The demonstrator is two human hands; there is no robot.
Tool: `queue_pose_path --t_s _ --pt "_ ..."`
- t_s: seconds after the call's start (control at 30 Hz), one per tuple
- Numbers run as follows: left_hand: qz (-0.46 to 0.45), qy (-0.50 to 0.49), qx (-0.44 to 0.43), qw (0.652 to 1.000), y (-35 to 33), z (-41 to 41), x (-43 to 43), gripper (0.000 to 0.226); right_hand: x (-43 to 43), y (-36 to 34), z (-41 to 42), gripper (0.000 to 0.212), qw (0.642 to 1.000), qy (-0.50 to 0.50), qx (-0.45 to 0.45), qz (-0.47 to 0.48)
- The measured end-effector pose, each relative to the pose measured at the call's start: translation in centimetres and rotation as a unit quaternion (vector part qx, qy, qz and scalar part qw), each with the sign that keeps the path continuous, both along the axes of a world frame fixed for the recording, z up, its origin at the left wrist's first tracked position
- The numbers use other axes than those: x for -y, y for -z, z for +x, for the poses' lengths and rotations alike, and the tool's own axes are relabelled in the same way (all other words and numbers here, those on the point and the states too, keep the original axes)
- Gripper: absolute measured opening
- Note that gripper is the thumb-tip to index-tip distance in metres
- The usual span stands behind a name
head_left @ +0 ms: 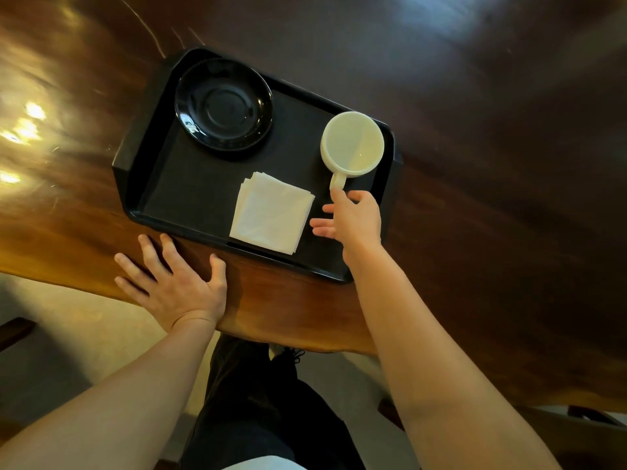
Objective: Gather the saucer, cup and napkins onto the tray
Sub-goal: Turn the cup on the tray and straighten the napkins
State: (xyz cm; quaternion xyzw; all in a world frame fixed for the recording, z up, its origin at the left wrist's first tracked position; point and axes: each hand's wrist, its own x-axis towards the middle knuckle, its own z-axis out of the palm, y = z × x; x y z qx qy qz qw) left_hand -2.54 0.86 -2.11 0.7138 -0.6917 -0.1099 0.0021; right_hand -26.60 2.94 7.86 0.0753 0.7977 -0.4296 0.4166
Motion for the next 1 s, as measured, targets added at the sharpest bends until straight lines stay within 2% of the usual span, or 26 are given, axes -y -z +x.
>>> queue_pose_path --t_s 0.17,0.4,0.67,0.87,1.0 --pt "0.001 -0.002 -0.007 1.000 0.0 -0.1 0.0 0.085 1.0 -0.2 -0.6 0.046 0.983 0.114 0.123 -0.071" --pt "0.000 -0.001 -0.006 1.000 0.0 -0.1 -0.1 0.085 1.6 -0.1 -1.3 0.038 0.949 0.176 0.225 -0.133" --pt "-0.007 0.001 -0.013 1.000 -0.1 0.0 -0.1 0.084 2.3 0.2 -1.4 0.031 0.928 0.236 0.240 -0.159" --pt "-0.007 -0.002 -0.019 1.000 -0.2 -0.2 -0.1 0.084 2.1 0.2 -3.0 0.032 0.918 0.296 0.210 -0.162" --pt "-0.007 -0.002 -0.019 1.000 -0.2 -0.2 -0.1 0.084 1.7 0.2 -4.0 0.023 0.915 0.316 0.192 -0.163"
